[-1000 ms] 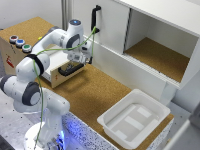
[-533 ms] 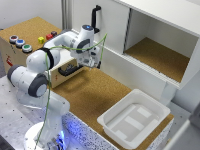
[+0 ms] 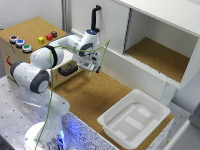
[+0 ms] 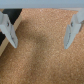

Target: Close the cabinet drawer

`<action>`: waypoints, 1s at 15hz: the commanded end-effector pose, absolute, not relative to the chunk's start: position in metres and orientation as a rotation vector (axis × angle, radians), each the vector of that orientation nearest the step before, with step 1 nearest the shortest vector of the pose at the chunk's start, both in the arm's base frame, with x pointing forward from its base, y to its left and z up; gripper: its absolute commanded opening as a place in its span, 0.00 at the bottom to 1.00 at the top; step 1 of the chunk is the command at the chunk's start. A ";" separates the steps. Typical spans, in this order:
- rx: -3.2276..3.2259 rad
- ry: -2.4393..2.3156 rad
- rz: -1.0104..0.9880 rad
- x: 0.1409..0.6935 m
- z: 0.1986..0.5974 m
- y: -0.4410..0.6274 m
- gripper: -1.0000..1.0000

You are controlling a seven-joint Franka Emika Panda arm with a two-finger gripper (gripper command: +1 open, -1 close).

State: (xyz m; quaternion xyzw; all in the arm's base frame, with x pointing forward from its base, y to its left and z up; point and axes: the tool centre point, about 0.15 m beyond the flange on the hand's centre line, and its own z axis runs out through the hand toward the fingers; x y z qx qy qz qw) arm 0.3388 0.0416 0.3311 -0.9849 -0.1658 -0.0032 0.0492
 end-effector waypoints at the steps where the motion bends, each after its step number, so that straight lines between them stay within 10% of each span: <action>1: -3.020 -0.528 -0.011 0.357 0.302 0.068 0.00; 15: -3.021 -0.393 -0.056 0.388 0.296 0.134 0.00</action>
